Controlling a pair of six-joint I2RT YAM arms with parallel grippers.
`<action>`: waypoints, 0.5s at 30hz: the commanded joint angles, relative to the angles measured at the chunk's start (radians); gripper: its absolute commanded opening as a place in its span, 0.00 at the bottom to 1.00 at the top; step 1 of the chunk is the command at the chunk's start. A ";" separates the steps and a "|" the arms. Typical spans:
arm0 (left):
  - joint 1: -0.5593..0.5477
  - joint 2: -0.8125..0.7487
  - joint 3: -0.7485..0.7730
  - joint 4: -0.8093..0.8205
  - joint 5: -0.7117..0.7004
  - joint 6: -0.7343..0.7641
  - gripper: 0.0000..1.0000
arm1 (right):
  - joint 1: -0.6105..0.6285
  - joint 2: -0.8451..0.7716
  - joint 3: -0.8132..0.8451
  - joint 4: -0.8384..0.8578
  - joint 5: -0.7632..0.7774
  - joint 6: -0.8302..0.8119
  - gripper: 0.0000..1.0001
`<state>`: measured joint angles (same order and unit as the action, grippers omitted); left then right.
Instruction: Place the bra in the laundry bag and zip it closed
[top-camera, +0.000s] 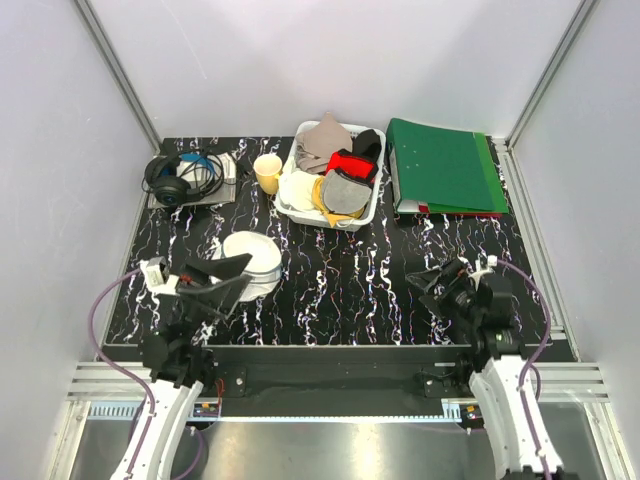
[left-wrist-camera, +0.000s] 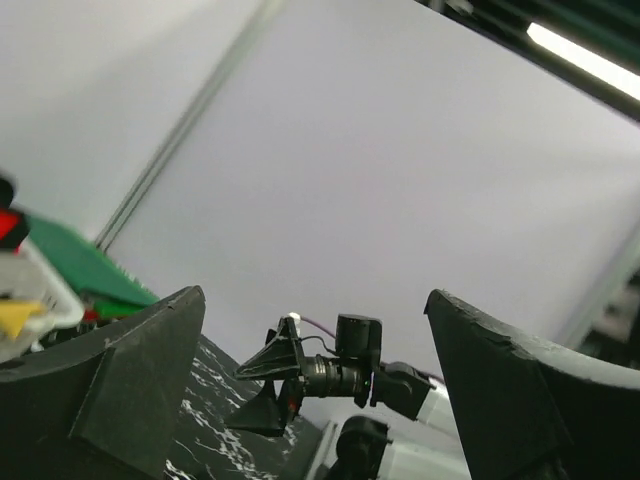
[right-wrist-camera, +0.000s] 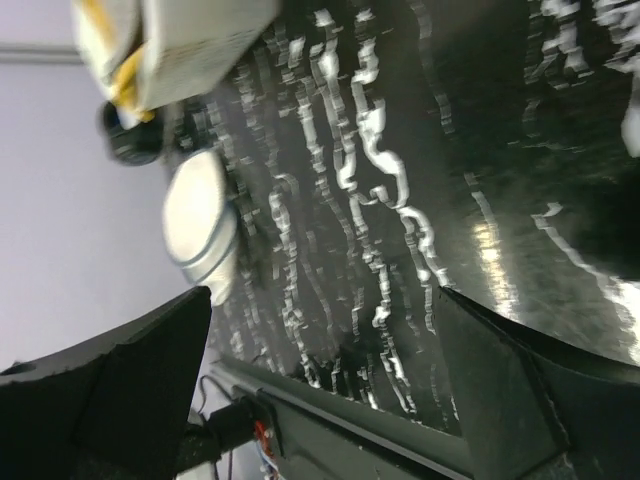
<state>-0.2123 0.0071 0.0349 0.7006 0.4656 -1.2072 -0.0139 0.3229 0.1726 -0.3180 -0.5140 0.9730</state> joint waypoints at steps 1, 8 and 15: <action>0.002 -0.104 0.027 -0.677 -0.189 -0.049 0.99 | -0.003 0.268 0.166 -0.064 0.126 -0.201 1.00; 0.001 -0.090 0.434 -1.220 -0.408 0.266 0.99 | 0.116 0.524 0.395 0.071 0.098 -0.333 1.00; -0.013 0.029 0.666 -1.424 -0.456 0.417 0.99 | 0.533 0.751 0.619 0.195 0.311 -0.425 1.00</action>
<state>-0.2134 0.0071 0.5995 -0.5049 0.0898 -0.9192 0.3145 0.9676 0.6468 -0.2504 -0.3515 0.6632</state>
